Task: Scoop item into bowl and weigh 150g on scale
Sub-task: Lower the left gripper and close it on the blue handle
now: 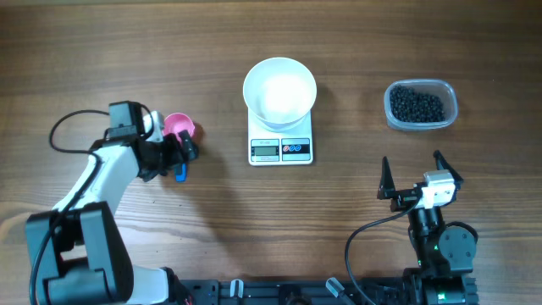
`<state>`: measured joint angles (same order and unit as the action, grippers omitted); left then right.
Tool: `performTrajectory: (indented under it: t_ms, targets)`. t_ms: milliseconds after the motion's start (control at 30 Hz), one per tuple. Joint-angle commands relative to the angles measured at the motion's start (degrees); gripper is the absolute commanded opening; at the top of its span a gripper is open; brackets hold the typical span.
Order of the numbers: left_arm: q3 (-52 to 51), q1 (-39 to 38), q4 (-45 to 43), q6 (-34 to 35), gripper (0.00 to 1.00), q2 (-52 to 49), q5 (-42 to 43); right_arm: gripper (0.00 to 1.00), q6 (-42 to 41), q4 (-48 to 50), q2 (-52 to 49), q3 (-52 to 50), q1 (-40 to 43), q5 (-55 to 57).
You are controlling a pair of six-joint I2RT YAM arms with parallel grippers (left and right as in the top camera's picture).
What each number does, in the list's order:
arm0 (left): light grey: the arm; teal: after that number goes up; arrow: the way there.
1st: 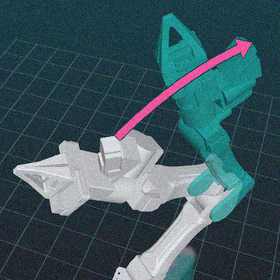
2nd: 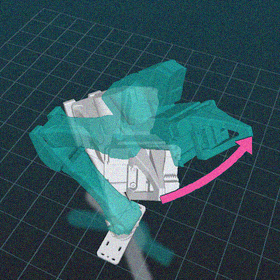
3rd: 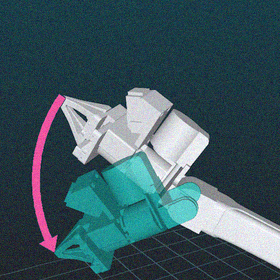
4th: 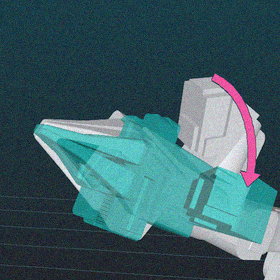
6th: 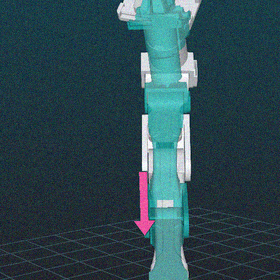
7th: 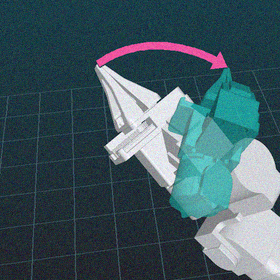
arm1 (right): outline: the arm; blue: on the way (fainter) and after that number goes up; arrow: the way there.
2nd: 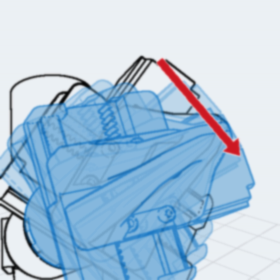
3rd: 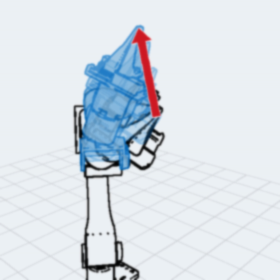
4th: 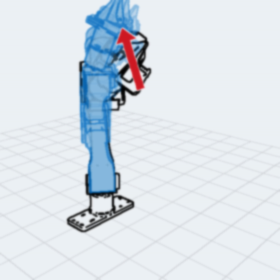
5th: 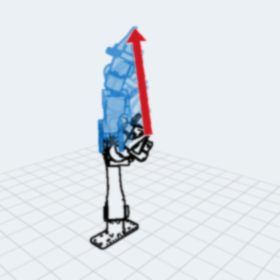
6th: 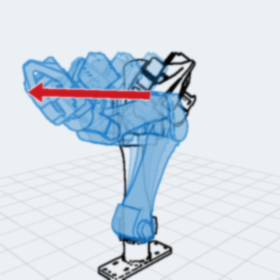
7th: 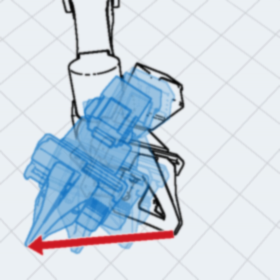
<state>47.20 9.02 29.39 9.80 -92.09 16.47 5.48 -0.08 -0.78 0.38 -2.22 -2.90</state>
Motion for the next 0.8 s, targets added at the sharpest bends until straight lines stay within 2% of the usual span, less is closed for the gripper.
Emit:
performTrajectory:
  t_ms: [0, 267, 333, 500, 567, 633, 767]
  targets:
    - [-0.39, -2.16, -0.07, -2.58, 1.00, -2.91, 0.68, 1.00, 0.50, 0.11, 0.57, -0.09, -0.20, 0.33]
    - [-0.39, -2.03, -1.01, -3.85, 0.99, -5.55, -0.39, 1.00, 0.52, 0.11, 0.57, -0.09, -0.20, 0.33]
    - [-0.39, -2.05, -0.39, -3.82, 0.95, -5.55, 0.92, 1.00, 0.52, 0.11, 0.57, -0.09, -0.20, 0.33]
    - [-0.39, -2.05, 3.74, -3.85, 0.77, -5.55, 4.11, 1.00, 0.52, 0.11, 0.57, -0.09, -0.20, 0.33]
    - [-0.39, -2.03, 5.01, -4.33, 0.75, -5.55, 4.09, 1.00, 0.52, 0.11, 0.57, -0.09, -0.20, 0.31]
    - [-0.39, -2.05, 5.09, -5.40, 0.67, -5.55, 4.20, 0.99, 0.50, 0.11, 0.57, -0.09, -0.20, 0.33]
    - [-0.39, -2.05, 4.26, -9.31, 0.66, -5.53, 8.70, 1.00, 0.52, 0.11, 0.57, -0.09, -0.20, 0.33]
